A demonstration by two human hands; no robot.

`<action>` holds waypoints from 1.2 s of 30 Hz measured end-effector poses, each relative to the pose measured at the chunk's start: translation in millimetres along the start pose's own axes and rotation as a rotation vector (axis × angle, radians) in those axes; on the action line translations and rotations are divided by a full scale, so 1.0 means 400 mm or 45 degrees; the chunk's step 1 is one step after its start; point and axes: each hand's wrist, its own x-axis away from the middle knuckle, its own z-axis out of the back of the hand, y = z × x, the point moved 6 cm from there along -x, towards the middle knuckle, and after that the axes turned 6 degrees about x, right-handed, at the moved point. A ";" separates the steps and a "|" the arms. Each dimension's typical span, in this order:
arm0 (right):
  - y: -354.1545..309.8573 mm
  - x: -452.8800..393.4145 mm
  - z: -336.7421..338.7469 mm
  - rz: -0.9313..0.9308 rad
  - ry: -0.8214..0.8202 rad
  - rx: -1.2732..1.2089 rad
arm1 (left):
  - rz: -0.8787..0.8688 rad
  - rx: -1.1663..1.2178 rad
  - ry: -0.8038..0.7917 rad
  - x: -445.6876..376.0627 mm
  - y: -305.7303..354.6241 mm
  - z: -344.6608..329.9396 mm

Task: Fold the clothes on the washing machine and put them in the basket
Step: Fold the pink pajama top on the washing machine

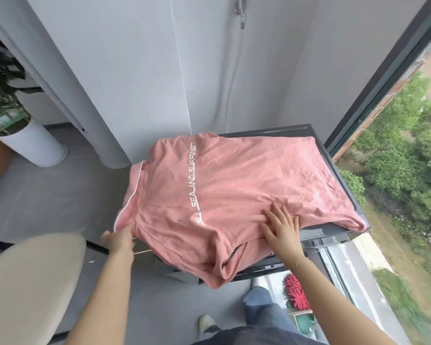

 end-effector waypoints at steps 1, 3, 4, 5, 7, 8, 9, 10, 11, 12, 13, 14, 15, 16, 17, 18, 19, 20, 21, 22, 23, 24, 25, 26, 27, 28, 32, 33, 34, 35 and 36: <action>-0.005 0.009 0.017 -0.011 0.142 -0.156 | -0.078 -0.234 0.013 0.023 -0.010 -0.003; 0.000 0.047 0.046 -0.113 0.390 -0.341 | -0.418 -0.569 0.062 0.109 -0.014 -0.016; 0.005 0.070 0.056 -0.212 0.462 -0.378 | -0.604 -0.646 0.031 0.159 -0.017 -0.024; 0.010 0.093 0.069 -0.328 0.498 -0.403 | -0.733 -0.715 -0.072 0.208 -0.027 -0.036; 0.029 0.128 0.075 -0.565 0.444 -0.462 | -0.697 -0.919 -0.360 0.280 -0.077 -0.057; 0.043 0.135 0.066 -0.664 0.349 -0.454 | -0.658 -1.077 -0.413 0.297 -0.103 -0.055; 0.058 0.143 0.053 -0.754 0.217 -0.455 | -0.636 -1.225 -0.429 0.306 -0.125 -0.047; 0.070 0.148 0.033 -0.806 0.086 -0.540 | -0.598 -1.318 -0.433 0.307 -0.139 -0.036; 0.072 0.152 0.012 -0.832 -0.024 -0.664 | -0.552 -1.383 -0.452 0.299 -0.156 -0.026; 0.074 0.154 -0.005 -0.836 -0.087 -0.759 | -0.456 -1.419 -0.481 0.292 -0.174 -0.015; 0.069 0.158 -0.014 -0.816 -0.119 -0.792 | -0.371 -1.442 -0.520 0.286 -0.190 -0.003; 0.062 0.154 -0.018 -0.769 -0.118 -0.798 | -0.280 -1.432 -0.559 0.277 -0.203 0.004; 0.052 0.150 -0.018 -0.725 -0.099 -0.793 | -0.204 -1.395 -0.602 0.269 -0.216 0.008; 0.042 0.148 -0.014 -0.682 -0.057 -0.814 | -0.125 -1.305 -0.646 0.267 -0.223 0.009; 0.029 0.149 -0.008 -0.648 -0.002 -0.849 | -0.074 -1.149 -0.704 0.269 -0.228 0.002; 0.017 0.154 -0.001 -0.616 0.074 -0.906 | -0.016 -0.979 -0.765 0.274 -0.232 -0.009; 0.010 0.166 0.010 -0.610 0.177 -0.951 | 0.025 -0.836 -0.814 0.276 -0.236 -0.018; 0.008 0.189 0.024 -0.638 0.328 -0.998 | 0.067 -0.738 -0.843 0.284 -0.233 -0.021; 0.018 0.215 0.031 -0.721 0.515 -1.064 | 0.072 -0.665 -0.861 0.287 -0.229 -0.025; 0.030 0.250 0.031 -0.868 0.719 -1.189 | 0.057 -0.618 -0.868 0.291 -0.222 -0.024; 0.046 0.290 0.020 -1.079 0.882 -1.355 | 0.056 -0.530 -0.874 0.300 -0.212 -0.025; 0.052 0.326 -0.001 -1.296 0.951 -1.518 | 0.070 -0.418 -0.874 0.308 -0.196 -0.026; 0.060 0.362 -0.036 -1.486 0.950 -1.604 | 0.091 -0.291 -0.899 0.320 -0.182 -0.029; 0.056 0.388 -0.064 -1.616 0.860 -1.615 | 0.104 -0.163 -0.927 0.331 -0.163 -0.036; 0.050 0.418 -0.094 -1.683 0.734 -1.591 | 0.121 -0.042 -0.948 0.344 -0.151 -0.039; 0.039 0.431 -0.118 -1.687 0.563 -1.571 | 0.128 0.056 -0.936 0.346 -0.135 -0.043; -0.010 0.441 -0.198 -1.447 -0.412 -1.314 | 0.206 0.171 -0.755 0.330 -0.136 -0.035; -0.015 0.438 -0.204 -1.353 -0.603 -1.210 | 0.216 0.166 -0.726 0.329 -0.141 -0.030; -0.018 0.428 -0.203 -1.249 -0.730 -1.078 | 0.218 0.168 -0.712 0.326 -0.146 -0.027; -0.014 0.415 -0.196 -1.142 -0.777 -0.927 | 0.224 0.182 -0.709 0.331 -0.146 -0.026; -0.005 0.395 -0.185 -1.054 -0.716 -0.805 | 0.222 0.190 -0.715 0.332 -0.148 -0.026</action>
